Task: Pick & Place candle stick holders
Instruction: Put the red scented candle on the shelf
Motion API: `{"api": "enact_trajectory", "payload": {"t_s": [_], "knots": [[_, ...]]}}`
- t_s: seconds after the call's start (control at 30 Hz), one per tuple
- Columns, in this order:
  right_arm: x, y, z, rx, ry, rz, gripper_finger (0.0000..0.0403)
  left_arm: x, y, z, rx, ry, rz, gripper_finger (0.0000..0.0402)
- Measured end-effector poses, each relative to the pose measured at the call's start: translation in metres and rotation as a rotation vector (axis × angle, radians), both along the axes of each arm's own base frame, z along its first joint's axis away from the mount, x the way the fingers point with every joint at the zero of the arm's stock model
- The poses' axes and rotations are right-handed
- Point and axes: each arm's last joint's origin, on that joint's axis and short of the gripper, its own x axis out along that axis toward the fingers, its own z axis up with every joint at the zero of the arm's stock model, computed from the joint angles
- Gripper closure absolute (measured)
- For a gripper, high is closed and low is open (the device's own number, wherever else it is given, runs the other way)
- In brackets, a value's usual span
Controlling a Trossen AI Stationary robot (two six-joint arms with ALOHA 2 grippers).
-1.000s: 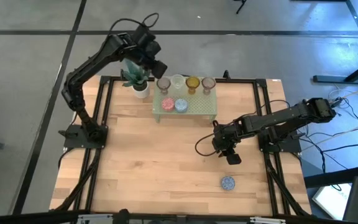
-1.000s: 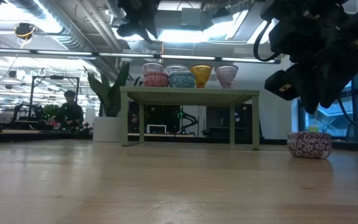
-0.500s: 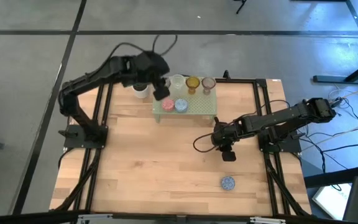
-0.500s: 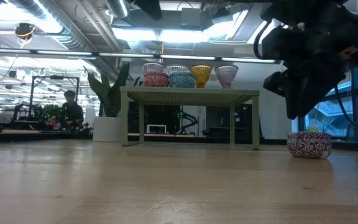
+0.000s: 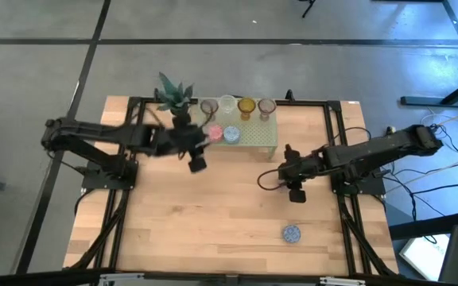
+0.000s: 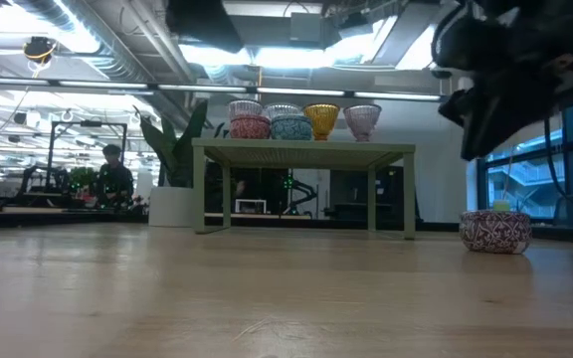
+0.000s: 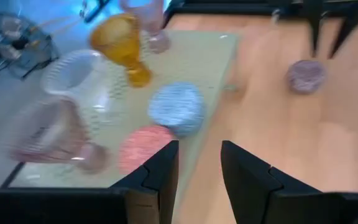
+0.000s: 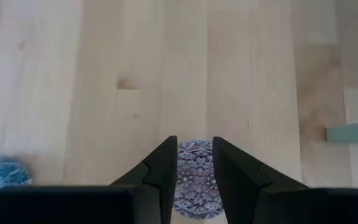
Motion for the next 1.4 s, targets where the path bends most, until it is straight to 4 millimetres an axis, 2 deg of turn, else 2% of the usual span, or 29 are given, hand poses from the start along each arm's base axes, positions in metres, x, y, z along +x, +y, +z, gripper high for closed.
{"api": "enact_trajectory", "payload": {"t_s": [0.17, 0.3, 0.43, 0.63, 0.87, 1.0, 1.17, 1.4], "knots": [[-0.022, -0.003, -0.010, 0.055, -0.058, -0.054, 0.0298, -0.006, -0.020, -0.040, -0.009, -0.126, -0.057, 0.0286], [-0.038, -0.006, -0.031, 0.126, -0.046, -0.163, 0.0298, -0.008, -0.025, -0.057, 0.031, -0.113, -0.106, 0.0286], [-0.041, -0.007, -0.041, 0.162, -0.047, -0.219, 0.0298, -0.008, -0.022, -0.058, 0.037, -0.110, -0.094, 0.0286], [-0.034, -0.007, -0.037, 0.172, -0.136, -0.252, 0.0298, -0.008, -0.020, -0.057, 0.037, -0.119, -0.076, 0.0286], [-0.030, -0.008, -0.034, 0.093, -0.195, -0.132, 0.0293, -0.008, -0.019, -0.057, 0.014, -0.133, -0.055, 0.0286], [-0.029, -0.009, -0.033, 0.106, -0.211, -0.155, 0.0266, -0.008, -0.019, -0.057, -0.007, -0.145, -0.040, 0.0286], [-0.028, -0.010, -0.033, 0.067, -0.222, -0.126, 0.0214, -0.008, -0.019, -0.057, -0.011, -0.147, -0.037, 0.0286], [-0.033, -0.010, -0.040, 0.068, -0.125, -0.150, 0.0135, -0.008, -0.019, -0.057, -0.018, -0.151, -0.033, 0.0286]]}}
